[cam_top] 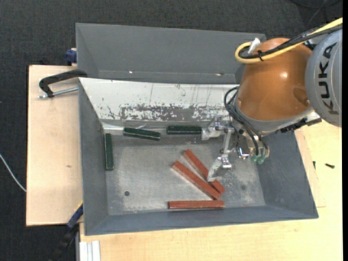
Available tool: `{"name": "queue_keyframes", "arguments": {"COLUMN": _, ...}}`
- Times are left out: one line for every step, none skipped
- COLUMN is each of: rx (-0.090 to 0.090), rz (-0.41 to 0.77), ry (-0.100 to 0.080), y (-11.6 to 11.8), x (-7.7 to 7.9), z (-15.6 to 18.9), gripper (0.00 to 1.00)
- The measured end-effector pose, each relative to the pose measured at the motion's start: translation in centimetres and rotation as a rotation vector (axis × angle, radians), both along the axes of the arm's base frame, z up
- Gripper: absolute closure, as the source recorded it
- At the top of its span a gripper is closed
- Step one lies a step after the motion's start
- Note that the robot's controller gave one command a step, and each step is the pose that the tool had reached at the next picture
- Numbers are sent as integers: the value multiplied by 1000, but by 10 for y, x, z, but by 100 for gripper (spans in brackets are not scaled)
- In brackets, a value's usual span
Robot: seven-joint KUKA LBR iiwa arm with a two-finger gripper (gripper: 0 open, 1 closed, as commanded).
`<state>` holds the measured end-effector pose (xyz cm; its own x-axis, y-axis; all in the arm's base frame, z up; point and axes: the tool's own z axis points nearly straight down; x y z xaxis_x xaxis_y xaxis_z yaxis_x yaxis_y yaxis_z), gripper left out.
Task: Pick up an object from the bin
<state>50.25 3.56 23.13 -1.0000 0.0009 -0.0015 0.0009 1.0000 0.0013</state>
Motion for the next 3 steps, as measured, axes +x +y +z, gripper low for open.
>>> {"name": "queue_keyframes", "arguments": {"rx": 0, "rz": 0, "ry": 0, "y": 0, "x": 0, "z": 0, "gripper": 0}}
{"name": "queue_keyframes", "arguments": {"rx": 0, "rz": 52, "ry": -7, "y": -12, "x": 12, "z": -52, "gripper": 0}}
{"name": "queue_keyframes", "arguments": {"rx": -1, "rz": 214, "ry": -3, "y": -14, "x": 11, "z": -111, "gripper": 0}}
